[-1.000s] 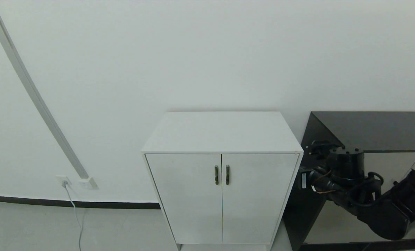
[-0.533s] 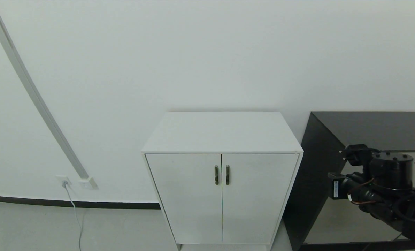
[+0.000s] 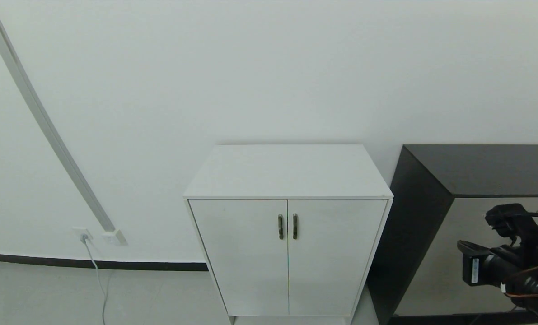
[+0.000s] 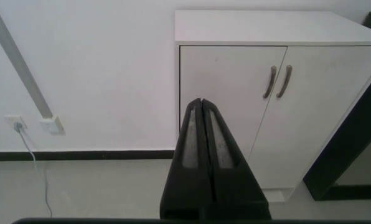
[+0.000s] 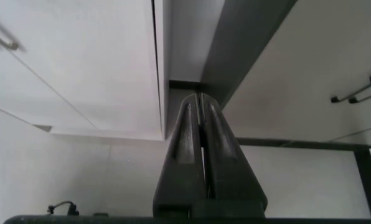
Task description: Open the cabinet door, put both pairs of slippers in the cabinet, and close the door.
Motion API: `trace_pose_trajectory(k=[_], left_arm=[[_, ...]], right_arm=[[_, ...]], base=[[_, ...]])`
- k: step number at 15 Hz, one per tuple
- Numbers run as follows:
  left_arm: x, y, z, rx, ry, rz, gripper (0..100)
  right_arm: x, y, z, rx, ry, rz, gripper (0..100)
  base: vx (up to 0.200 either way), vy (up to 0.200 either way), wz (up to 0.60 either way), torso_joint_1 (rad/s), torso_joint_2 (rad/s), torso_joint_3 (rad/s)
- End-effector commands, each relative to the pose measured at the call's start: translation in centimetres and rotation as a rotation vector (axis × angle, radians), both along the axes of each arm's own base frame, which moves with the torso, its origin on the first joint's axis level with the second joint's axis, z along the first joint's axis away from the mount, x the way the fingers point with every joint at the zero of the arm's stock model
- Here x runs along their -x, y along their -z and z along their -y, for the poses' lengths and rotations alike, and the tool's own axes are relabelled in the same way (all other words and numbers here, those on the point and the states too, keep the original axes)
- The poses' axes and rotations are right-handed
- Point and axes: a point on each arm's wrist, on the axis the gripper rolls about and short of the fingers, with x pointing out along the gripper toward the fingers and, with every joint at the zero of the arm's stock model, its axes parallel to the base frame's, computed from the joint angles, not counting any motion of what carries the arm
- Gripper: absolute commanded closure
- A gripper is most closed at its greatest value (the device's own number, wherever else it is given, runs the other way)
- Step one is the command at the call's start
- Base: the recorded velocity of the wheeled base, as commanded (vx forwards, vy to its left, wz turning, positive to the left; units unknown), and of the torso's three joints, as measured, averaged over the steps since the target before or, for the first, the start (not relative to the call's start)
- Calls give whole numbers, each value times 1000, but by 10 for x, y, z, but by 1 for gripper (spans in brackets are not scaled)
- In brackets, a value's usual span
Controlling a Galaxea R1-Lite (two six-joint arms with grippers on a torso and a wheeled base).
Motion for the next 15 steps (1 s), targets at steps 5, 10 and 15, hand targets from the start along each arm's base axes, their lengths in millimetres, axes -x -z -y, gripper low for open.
trace_pose_trajectory(k=[5,10,15], left_arm=[[0,0,0,0,0,-1,100],[0,0,0,0,-1,-1,100],[0,0,0,3,0,0,100]], right_arm=[[36,-4,9,23,-13,35,100],[59,-1,16,45,-23,50,100],[85,-3,22,44,-55,23,100]], base=[[0,0,0,0,0,0],[0,0,0,0,0,0],[0,0,0,0,0,0]])
